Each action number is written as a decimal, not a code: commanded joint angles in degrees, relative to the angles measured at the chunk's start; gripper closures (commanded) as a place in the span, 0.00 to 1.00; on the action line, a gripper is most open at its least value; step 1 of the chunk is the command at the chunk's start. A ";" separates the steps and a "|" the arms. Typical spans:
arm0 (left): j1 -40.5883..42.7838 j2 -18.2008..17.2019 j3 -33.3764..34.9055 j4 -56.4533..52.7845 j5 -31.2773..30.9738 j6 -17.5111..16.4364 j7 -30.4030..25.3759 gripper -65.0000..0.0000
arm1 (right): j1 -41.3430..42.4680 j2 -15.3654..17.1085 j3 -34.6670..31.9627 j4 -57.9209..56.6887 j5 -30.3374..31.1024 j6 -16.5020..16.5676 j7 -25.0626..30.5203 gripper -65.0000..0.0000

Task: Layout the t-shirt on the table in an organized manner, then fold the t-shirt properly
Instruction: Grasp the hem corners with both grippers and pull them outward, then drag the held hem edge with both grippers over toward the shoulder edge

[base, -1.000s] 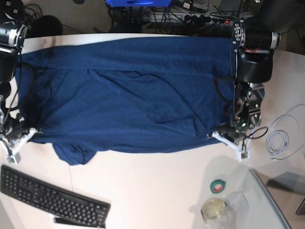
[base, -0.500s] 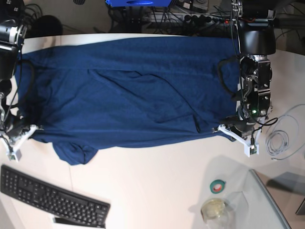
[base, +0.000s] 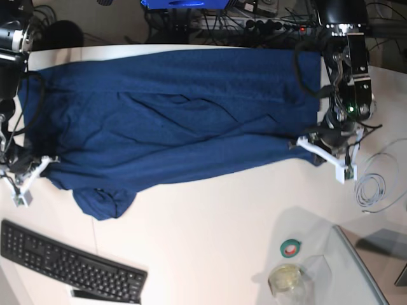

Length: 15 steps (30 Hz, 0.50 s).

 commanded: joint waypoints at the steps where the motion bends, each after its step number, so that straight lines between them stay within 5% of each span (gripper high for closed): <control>1: 0.19 -0.38 -0.61 1.82 0.21 0.37 -1.00 1.00 | 0.66 1.17 0.21 2.15 0.63 0.39 0.98 1.00; 15: 5.90 1.12 3.52 11.14 0.30 0.37 -0.91 1.00 | -1.80 0.56 0.03 6.98 0.54 0.39 0.54 1.00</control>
